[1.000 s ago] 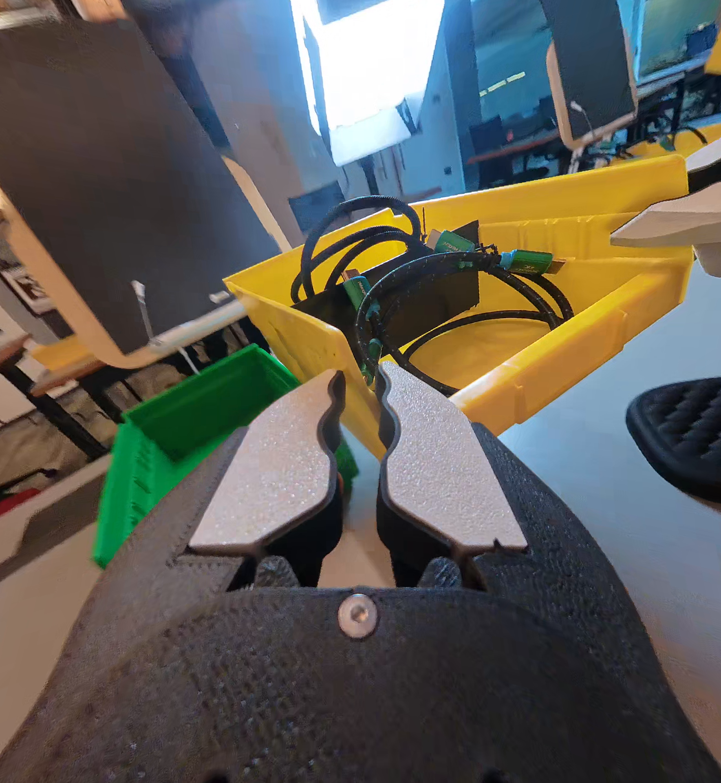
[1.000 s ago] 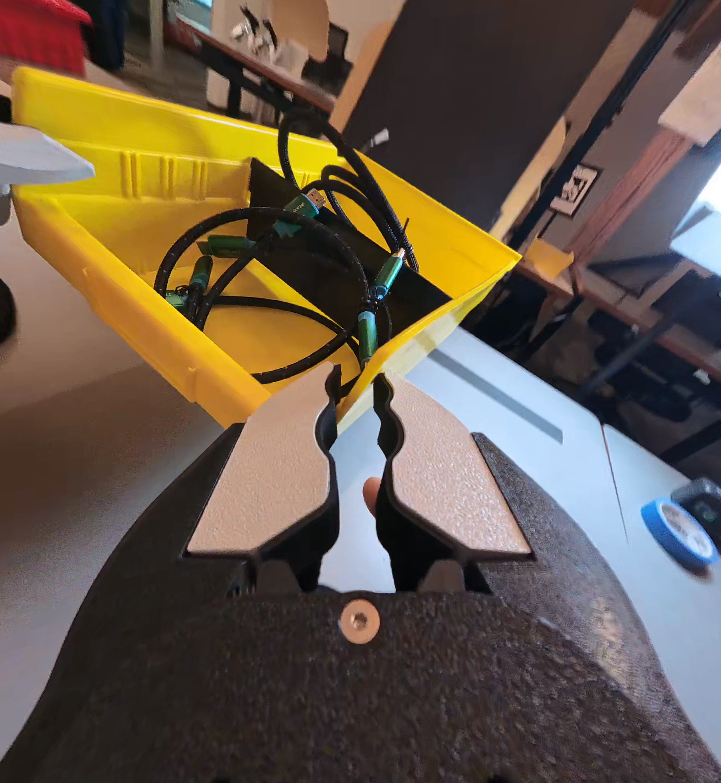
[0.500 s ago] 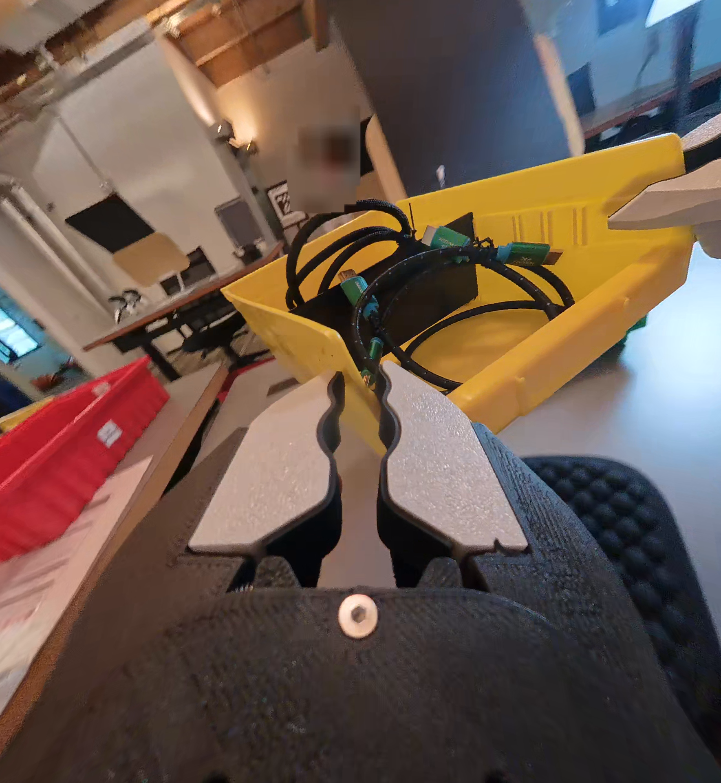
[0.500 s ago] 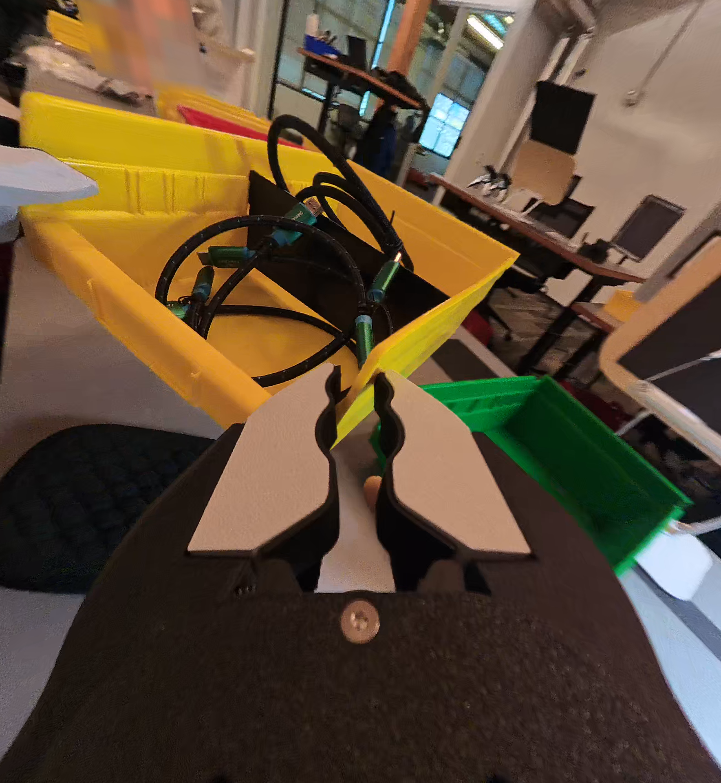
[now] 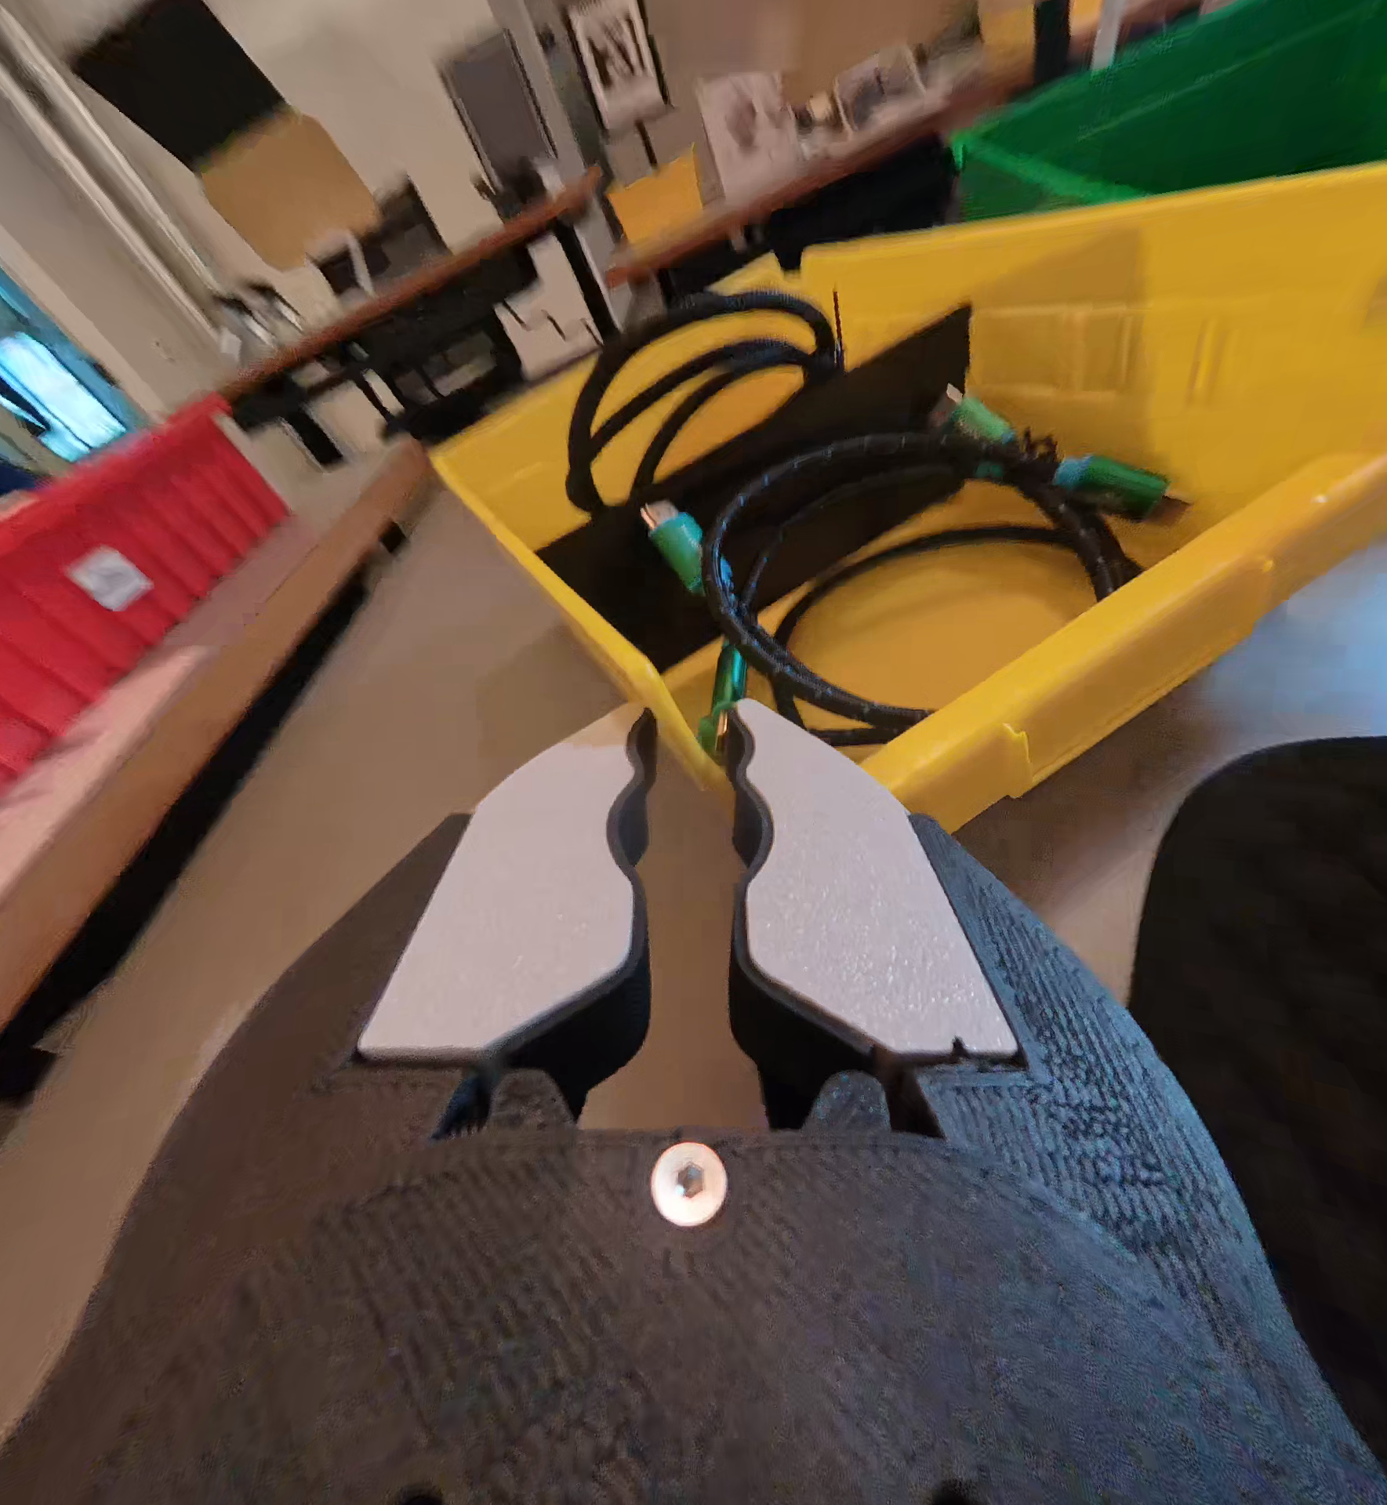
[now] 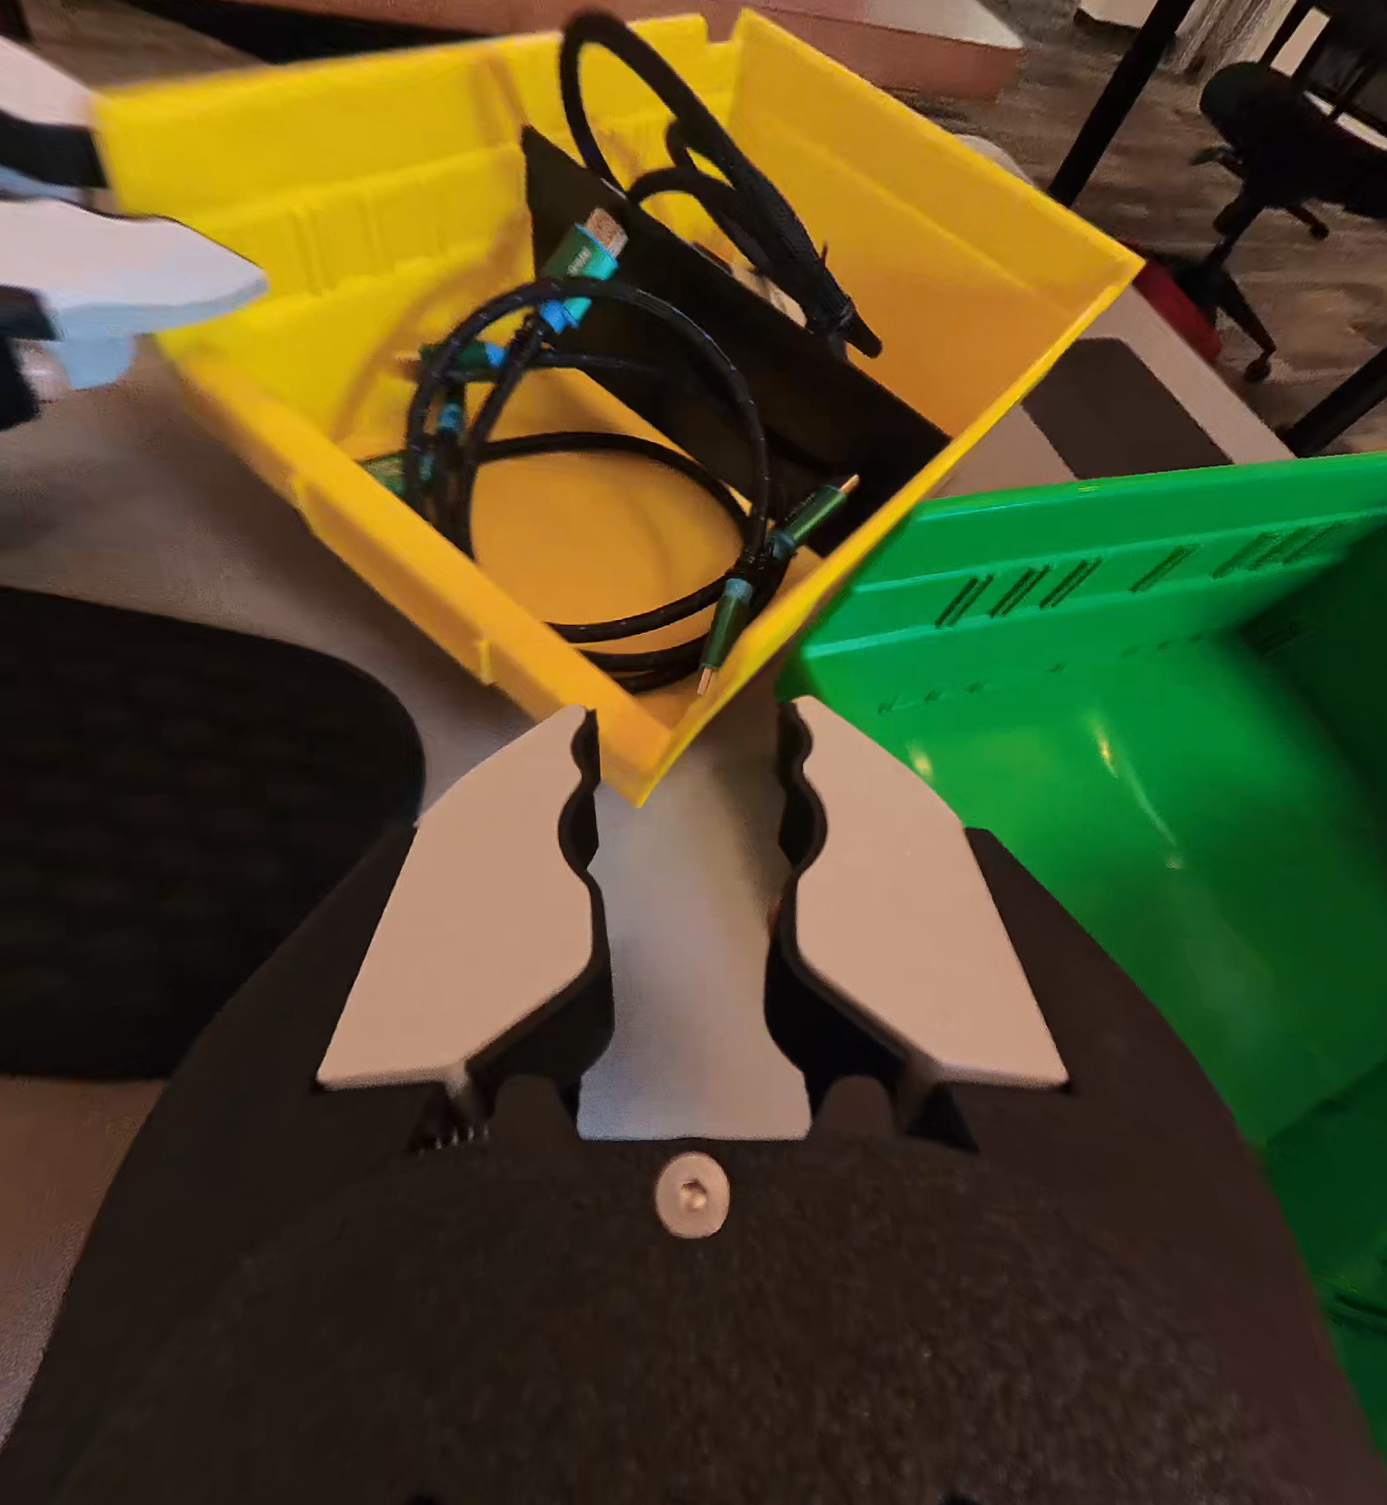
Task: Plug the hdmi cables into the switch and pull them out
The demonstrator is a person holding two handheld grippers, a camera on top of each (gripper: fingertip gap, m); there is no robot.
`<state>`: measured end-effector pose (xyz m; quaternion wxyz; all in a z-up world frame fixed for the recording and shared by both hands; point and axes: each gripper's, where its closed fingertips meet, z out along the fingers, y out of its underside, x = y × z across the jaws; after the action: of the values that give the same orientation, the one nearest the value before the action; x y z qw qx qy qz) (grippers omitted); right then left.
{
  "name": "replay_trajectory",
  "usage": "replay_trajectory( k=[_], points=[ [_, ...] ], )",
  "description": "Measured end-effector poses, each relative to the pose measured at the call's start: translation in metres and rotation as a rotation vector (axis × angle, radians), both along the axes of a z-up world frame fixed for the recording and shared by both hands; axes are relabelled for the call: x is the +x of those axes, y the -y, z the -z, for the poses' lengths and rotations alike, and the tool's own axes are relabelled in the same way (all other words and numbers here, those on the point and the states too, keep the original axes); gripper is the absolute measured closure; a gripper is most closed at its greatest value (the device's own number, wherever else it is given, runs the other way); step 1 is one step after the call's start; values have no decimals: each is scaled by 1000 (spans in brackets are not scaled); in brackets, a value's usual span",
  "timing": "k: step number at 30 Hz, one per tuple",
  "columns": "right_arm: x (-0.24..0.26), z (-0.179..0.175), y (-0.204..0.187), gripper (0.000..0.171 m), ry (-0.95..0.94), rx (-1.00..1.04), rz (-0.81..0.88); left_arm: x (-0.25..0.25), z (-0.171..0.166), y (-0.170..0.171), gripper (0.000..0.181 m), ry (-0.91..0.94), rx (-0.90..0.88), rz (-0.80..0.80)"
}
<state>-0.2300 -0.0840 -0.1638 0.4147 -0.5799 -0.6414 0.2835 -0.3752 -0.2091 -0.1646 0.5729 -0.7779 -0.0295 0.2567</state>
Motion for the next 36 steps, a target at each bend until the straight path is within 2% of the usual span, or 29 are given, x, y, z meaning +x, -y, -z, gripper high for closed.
replay_trajectory(
  k=[1,3,5,7,10,11,14,16,17,21,27,31,36],
  points=[
    [8,-3,-6,128,20,18,-4,-6,6,-10,154,51,-21,12],
    [27,-4,-23,126,108,82,4,-11,-9,-17,146,95,30,33],
    [44,3,-41,124,233,163,0,-11,-31,-15,139,17,39,33],
    [52,17,-58,112,376,234,-1,11,-39,-24,137,-42,-34,137],
    [45,42,-70,102,543,304,-46,50,-12,-46,131,-127,-302,337],
    [41,51,-73,107,592,323,-60,54,2,-53,130,-176,-417,379],
    [37,70,-84,137,673,361,-77,44,41,-72,128,-309,-702,453],
    [49,69,-83,139,696,318,-88,40,60,-78,135,-322,-837,529],
    [59,67,-80,140,699,291,-95,43,68,-77,144,-316,-882,590],
    [117,60,-65,143,705,277,-70,50,72,-83,150,-341,-932,634],
    [222,59,-49,142,682,297,-25,84,70,-95,151,-314,-842,594],
    [279,67,-64,142,743,357,30,98,70,-105,151,-314,-825,558],
    [307,67,-102,142,741,331,146,99,70,-117,152,-285,-817,554]
  ],
)
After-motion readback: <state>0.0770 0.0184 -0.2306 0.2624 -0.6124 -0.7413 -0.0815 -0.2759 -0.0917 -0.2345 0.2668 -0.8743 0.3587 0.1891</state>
